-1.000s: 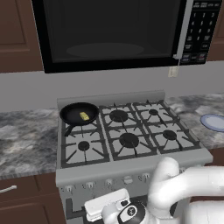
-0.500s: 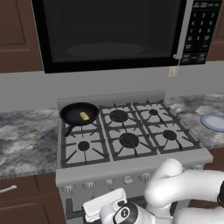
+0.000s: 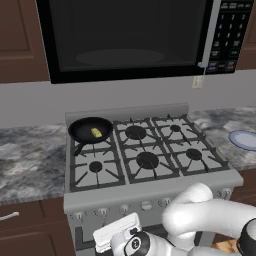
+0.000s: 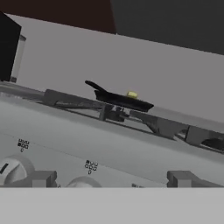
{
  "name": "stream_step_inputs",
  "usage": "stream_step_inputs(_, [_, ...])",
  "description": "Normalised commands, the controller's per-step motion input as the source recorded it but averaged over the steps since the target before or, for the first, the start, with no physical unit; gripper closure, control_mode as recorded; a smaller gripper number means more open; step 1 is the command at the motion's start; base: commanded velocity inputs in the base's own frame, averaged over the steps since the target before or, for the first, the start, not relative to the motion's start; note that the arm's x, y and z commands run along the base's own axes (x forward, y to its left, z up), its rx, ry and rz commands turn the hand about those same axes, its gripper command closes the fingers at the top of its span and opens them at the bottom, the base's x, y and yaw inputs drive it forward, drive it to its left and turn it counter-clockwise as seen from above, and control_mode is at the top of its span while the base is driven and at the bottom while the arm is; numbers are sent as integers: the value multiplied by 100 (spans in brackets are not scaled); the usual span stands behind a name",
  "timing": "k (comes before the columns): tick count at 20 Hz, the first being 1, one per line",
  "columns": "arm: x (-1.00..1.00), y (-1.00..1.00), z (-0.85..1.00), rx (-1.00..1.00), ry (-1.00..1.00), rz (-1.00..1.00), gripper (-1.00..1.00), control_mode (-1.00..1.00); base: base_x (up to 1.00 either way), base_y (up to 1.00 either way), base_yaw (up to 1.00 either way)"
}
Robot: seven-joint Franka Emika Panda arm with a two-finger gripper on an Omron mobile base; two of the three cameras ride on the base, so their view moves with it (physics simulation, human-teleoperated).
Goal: Pick up the butter stick and place it in the pan. Then turn on the burner for the pan.
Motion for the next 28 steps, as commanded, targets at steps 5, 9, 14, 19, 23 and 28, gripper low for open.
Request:
stream_step_inputs(5, [20, 0, -21, 5, -5, 0, -100, -100, 0, 0, 0])
stream_step_inputs(9, [26, 0, -18, 8, -4, 0, -100, -100, 0, 0, 0])
stream_step_inputs(14, [25, 0, -18, 8, -1, 0, -100, -100, 0, 0, 0])
stream_step_inputs(19, [9, 0, -16, 7, 0, 0, -100, -100, 0, 0, 0])
stream_step_inputs(23, [23, 0, -16, 7, 0, -1, -100, -100, 0, 0, 0])
stream_step_inputs(28, [24, -17, -17, 8, 0, -5, -100, -100, 0, 0, 0])
